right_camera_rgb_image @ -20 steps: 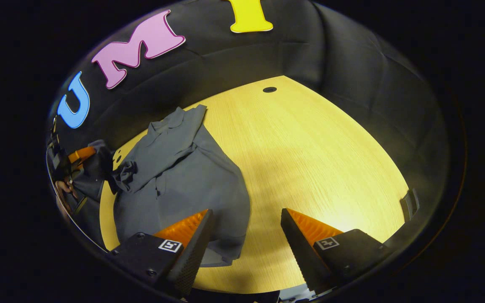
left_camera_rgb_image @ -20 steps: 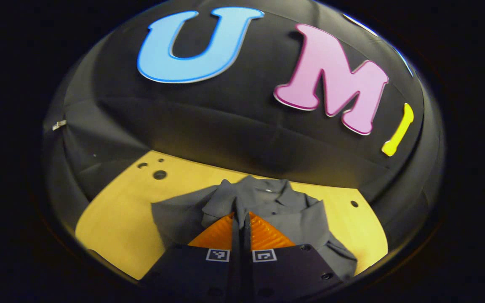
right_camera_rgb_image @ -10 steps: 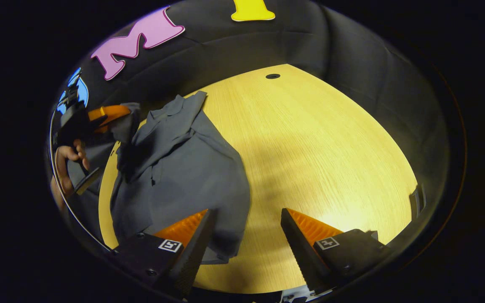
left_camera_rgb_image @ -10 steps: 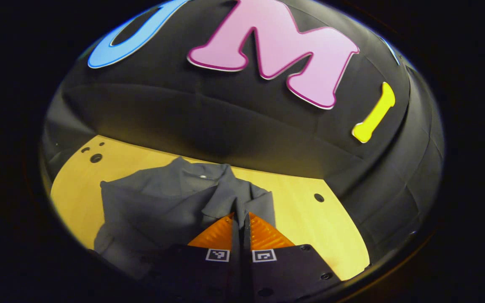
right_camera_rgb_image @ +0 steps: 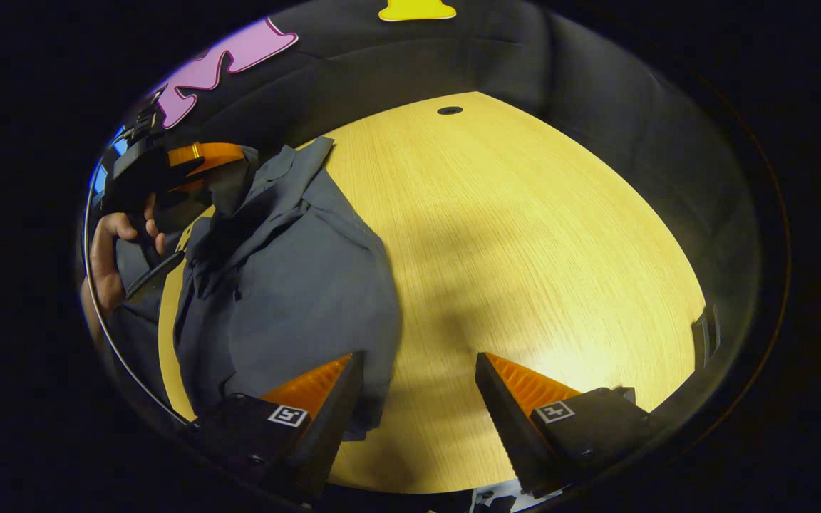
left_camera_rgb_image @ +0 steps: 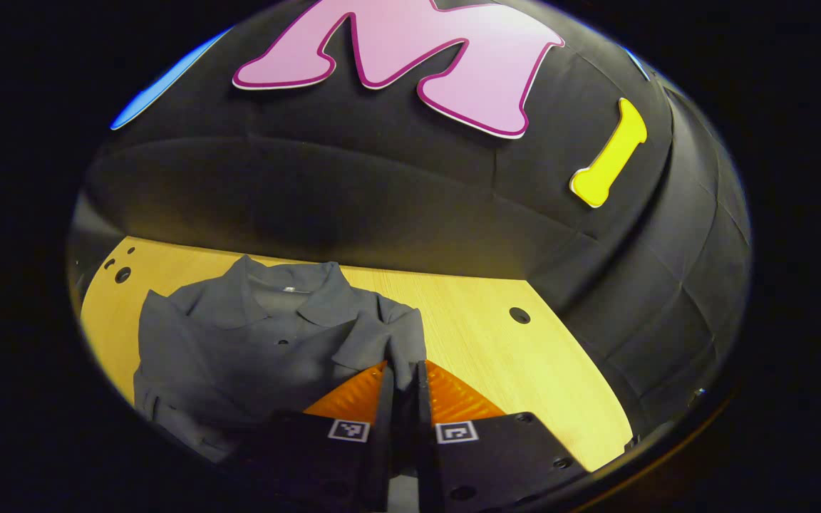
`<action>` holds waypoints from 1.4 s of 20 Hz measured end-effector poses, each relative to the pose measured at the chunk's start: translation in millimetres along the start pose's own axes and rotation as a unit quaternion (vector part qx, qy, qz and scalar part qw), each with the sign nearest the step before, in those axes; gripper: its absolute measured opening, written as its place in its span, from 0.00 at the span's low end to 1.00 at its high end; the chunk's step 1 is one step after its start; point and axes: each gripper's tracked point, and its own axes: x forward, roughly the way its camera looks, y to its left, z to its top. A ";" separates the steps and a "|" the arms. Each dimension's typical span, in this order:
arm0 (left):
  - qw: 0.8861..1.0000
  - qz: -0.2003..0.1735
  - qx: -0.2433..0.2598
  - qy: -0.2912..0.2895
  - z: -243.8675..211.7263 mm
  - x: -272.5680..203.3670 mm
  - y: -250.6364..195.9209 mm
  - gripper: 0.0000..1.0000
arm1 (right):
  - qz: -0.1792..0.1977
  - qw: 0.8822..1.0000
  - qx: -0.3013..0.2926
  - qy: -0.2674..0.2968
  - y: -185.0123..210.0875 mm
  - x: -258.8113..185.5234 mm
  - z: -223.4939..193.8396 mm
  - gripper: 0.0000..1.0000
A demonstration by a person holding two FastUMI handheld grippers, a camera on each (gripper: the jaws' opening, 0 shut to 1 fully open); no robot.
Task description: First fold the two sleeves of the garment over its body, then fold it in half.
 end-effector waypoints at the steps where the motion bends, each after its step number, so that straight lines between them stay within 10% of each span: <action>1: 1.000 -0.007 -0.003 0.001 1.1 -3.1 -1.1 0.21 | 0.000 1.000 0.000 0.001 1.4 1.0 1.2 0.99; 6: 1.000 0.003 0.012 -0.008 -5.9 -59.2 25.8 0.86 | 0.009 1.000 -0.007 0.017 10.3 3.3 -0.7 0.99; 9: 0.999 0.045 0.027 -0.006 -30.4 -122.3 68.2 0.96 | 0.012 0.999 0.000 0.033 10.9 5.5 -2.5 0.99; 21: 0.971 0.229 -0.020 0.070 -195.4 -310.6 220.8 0.96 | 0.030 0.996 -0.005 0.085 42.5 15.5 -27.8 0.99; 28: 0.963 0.243 -0.064 0.098 -246.2 -332.3 240.7 0.95 | 0.044 0.994 -0.017 0.102 79.5 19.0 -41.6 0.99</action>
